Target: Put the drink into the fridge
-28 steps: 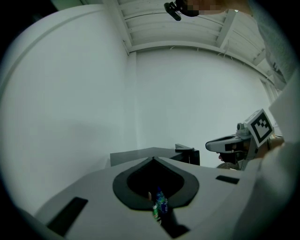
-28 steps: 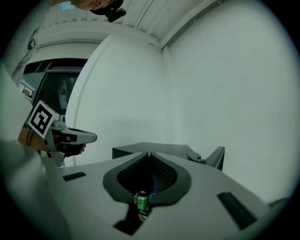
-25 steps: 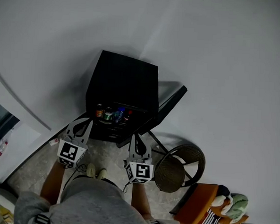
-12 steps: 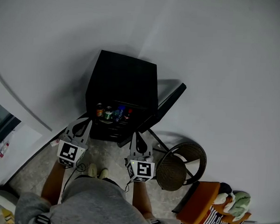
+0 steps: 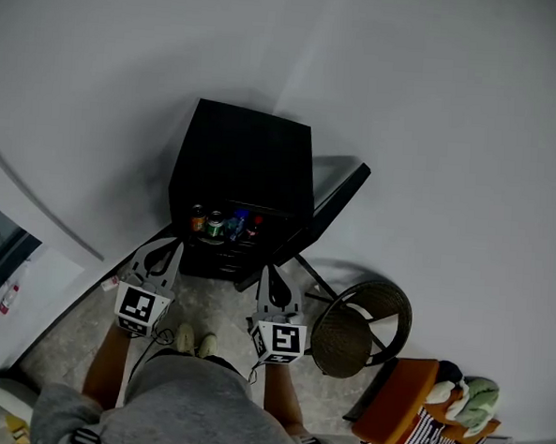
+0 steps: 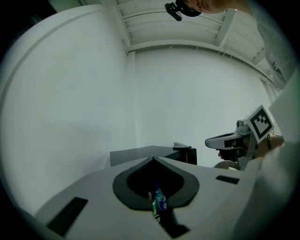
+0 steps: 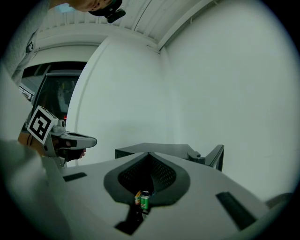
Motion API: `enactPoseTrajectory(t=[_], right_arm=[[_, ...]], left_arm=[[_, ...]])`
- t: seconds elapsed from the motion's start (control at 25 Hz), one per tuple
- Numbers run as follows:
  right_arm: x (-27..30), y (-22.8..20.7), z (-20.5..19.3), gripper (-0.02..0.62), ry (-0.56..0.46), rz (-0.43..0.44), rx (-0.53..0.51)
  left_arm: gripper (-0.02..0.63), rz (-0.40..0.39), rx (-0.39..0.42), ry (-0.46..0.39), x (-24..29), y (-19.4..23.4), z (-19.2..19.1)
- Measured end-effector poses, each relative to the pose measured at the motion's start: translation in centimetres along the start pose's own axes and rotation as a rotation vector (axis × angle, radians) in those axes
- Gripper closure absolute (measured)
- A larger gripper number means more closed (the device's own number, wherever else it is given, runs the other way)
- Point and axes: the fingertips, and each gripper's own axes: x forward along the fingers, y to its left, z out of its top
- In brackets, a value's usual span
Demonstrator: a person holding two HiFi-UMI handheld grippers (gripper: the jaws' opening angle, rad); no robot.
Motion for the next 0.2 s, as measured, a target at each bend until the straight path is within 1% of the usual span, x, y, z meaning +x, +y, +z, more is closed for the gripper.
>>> enactPoseTrajectory(t=[0.2], right_arm=[[0.08,0.28,0.24,0.571,-0.002,0.014,-0.003]], left_arm=[[0.601,-0.004,-0.005,0.02,-0.03,-0.08,-0.48]])
